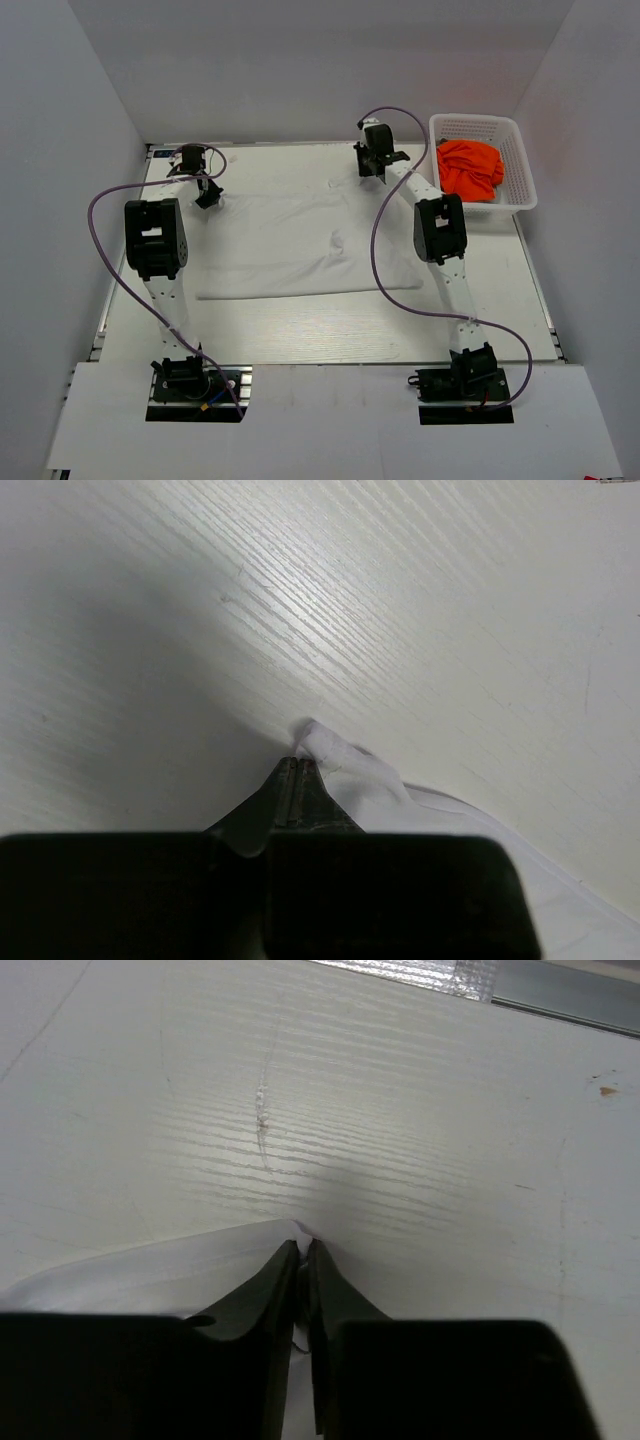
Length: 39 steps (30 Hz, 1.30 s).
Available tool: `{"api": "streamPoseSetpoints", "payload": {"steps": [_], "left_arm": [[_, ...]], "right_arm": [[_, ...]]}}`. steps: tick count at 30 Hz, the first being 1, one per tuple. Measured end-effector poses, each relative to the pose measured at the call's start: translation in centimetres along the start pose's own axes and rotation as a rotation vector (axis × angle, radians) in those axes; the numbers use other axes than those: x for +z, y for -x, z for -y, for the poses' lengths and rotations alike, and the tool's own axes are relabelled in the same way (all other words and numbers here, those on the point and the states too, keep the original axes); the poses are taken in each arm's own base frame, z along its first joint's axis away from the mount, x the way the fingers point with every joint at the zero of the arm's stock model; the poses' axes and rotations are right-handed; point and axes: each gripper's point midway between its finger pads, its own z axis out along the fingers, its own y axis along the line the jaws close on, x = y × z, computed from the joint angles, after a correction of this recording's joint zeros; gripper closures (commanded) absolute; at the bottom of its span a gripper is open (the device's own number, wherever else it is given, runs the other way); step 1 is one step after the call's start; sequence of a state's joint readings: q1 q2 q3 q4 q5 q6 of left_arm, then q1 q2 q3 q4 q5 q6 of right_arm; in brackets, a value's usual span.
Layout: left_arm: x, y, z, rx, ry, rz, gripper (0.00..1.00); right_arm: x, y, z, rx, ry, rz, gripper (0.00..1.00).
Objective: Fold and stack the t-shirts
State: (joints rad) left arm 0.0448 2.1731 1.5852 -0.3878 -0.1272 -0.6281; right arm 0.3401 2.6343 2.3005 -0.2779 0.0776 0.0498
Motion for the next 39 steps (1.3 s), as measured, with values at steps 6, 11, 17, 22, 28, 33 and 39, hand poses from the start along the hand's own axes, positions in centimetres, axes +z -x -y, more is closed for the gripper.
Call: {"api": "streamPoseSetpoints", "payload": {"steps": [6, 11, 17, 22, 28, 33, 39], "left_arm": [[-0.1, 0.0, 0.0, 0.003, 0.0, -0.003, 1.0], [-0.4, -0.1, 0.0, 0.017, 0.004, -0.013, 1.0], [-2.7, -0.2, -0.1, 0.039, -0.008, 0.009, 1.0], [-7.1, 0.9, -0.1, 0.041, -0.044, 0.08, 1.0], [-10.9, 1.0, -1.2, 0.036, -0.065, 0.15, 1.0], [-12.0, -0.7, -3.1, 0.037, -0.039, 0.153, 1.0], [-13.0, -2.4, -4.8, 0.038, -0.022, 0.143, 1.0]], "right_arm": [[0.3, 0.3, -0.8, -0.028, -0.011, 0.039, 1.0], [-1.6, -0.5, -1.3, -0.029, 0.017, 0.06, 1.0], [-8.4, 1.9, -2.0, -0.028, 0.061, 0.173, 1.0], [-15.2, 6.1, -2.7, -0.023, 0.099, 0.336, 1.0], [-19.1, 4.4, -3.6, -0.015, 0.152, 0.367, 1.0], [-20.5, 0.5, -3.6, 0.003, 0.162, 0.312, 1.0], [-24.1, -1.8, -3.5, 0.038, 0.17, 0.316, 1.0]]}}
